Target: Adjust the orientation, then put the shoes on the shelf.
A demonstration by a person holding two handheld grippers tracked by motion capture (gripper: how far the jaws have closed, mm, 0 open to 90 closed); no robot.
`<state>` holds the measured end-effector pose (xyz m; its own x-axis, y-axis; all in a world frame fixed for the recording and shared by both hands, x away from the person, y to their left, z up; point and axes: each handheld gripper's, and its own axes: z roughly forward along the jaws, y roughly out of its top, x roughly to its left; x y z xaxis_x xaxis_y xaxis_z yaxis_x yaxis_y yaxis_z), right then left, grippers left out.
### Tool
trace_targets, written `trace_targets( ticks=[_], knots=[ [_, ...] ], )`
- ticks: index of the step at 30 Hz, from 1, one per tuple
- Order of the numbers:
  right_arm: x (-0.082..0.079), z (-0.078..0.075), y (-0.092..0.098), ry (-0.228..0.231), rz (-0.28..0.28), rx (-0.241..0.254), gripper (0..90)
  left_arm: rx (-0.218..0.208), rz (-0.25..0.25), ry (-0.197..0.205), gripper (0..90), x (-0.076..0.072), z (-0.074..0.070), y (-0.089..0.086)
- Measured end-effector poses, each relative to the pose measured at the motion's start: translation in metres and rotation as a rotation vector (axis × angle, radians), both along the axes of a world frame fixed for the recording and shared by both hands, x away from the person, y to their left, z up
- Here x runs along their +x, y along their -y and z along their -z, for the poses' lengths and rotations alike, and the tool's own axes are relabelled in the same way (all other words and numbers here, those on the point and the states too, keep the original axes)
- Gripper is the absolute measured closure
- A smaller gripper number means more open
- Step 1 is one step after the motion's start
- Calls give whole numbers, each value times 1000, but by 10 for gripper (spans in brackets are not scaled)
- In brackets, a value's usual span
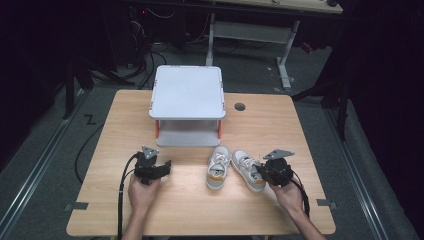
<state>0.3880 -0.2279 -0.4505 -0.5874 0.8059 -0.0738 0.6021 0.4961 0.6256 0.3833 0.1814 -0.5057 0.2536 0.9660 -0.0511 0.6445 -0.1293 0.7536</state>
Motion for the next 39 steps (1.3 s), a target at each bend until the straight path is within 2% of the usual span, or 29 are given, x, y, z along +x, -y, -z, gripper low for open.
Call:
trace_targets(
  ticks=[7, 12, 17, 18, 19, 20, 25, 27, 28, 29, 31, 33, 35, 36, 37, 39],
  knots=[
    [-11, -3, -7, -38, -59, 44, 734, 2, -1, 1, 317, 0, 0, 0],
    [-17, -4, -13, -39, -88, 57, 701, 7, -3, 0, 317, 0, 0, 1],
    [-23, -5, -15, -47, -128, 128, 649, 7, -4, 2, 317, 0, 0, 1],
    [-23, -5, -15, -47, -128, 128, 649, 7, -4, 2, 317, 0, 0, 1],
    [-23, -3, -15, -56, -140, 160, 618, 9, -5, 1, 317, 0, 0, 1],
    [-23, -2, -15, -52, -144, 171, 604, 10, -5, 0, 317, 0, 0, 1],
    [-24, 3, -15, -36, -162, 166, 506, 13, -6, -1, 316, 0, 0, 2],
    [-23, 4, -11, -49, -156, 212, 487, 18, -4, 1, 316, -1, 0, 2],
    [-23, 4, -11, -49, -156, 212, 487, 18, -4, 1, 315, -1, 0, 2],
    [-22, 6, -5, -58, -158, 273, 477, 21, -4, 0, 314, -1, 0, 2],
    [-22, 6, -4, -54, -154, 283, 475, 19, -4, 0, 314, -1, 0, 2],
    [-20, 9, 3, -25, -136, 287, 472, 22, 0, -4, 314, -1, 0, 2],
    [-16, 11, 10, -19, -128, 323, 454, 20, -5, -3, 309, -1, 0, 3],
    [-13, 13, 14, -22, -123, 350, 425, 20, -5, -3, 306, -1, 0, 3],
    [-9, 14, 17, -45, -123, 376, 405, 31, -5, -1, 306, -2, 0, 5],
    [-4, 17, 22, -60, -128, 420, 400, 40, -5, -1, 306, -2, 0, 5]
  ],
)
